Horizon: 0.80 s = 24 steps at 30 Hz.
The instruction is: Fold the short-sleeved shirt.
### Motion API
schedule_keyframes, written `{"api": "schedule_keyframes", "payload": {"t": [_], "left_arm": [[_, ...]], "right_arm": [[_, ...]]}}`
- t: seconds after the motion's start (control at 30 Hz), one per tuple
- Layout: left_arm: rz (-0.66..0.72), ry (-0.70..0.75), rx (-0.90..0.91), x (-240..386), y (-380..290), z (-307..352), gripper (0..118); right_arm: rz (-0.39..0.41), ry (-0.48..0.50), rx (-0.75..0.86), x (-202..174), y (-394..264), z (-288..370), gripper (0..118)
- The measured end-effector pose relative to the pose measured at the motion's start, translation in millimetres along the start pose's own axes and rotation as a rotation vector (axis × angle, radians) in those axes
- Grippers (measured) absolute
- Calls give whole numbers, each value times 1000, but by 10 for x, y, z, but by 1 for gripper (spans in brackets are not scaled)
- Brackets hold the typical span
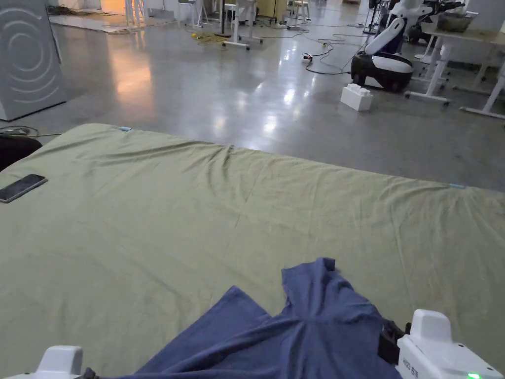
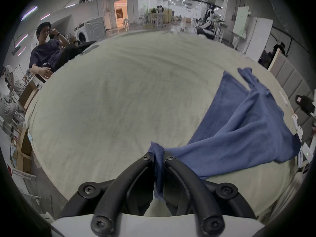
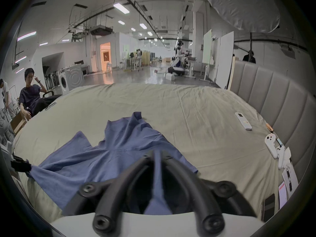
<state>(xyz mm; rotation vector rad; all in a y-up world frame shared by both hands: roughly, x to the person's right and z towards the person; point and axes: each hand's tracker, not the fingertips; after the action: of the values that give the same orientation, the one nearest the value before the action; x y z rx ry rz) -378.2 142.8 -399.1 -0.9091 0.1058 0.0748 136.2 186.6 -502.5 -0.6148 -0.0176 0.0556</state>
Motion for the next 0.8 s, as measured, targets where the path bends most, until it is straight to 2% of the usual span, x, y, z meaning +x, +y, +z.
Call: {"api": "schedule_keyframes", "payload": {"t": [0.03,0.07,0.1,0.23,0.3,0.4,0.5,0.57,0.6,0.77,0.8], "left_arm": [[7,-1,7,-13,27,36,9],[20,-2,22,-30,62,79,9],[26,-11,34,-33,93,115,9],[20,-9,66,-4,156,162,9],[14,-1,71,25,165,160,9],[26,-3,74,43,159,129,9],[19,5,69,62,150,99,9],[26,6,63,57,143,89,9],[31,5,60,53,143,85,9],[33,10,59,64,141,84,9],[31,10,61,71,139,83,9]], "right_arm": [[20,13,-38,24,77,-144,62],[20,25,-71,69,155,-320,72],[42,21,-95,86,218,-475,75],[100,47,-218,132,432,-1100,76],[86,68,-270,138,496,-1351,76],[110,81,-331,97,545,-1654,82],[98,91,-365,57,537,-1880,82],[120,98,-428,18,514,-1982,82],[135,97,-441,-18,490,-2017,80],[163,112,-413,-175,476,-1937,40],[176,121,-401,-202,474,-1920,16]]}}
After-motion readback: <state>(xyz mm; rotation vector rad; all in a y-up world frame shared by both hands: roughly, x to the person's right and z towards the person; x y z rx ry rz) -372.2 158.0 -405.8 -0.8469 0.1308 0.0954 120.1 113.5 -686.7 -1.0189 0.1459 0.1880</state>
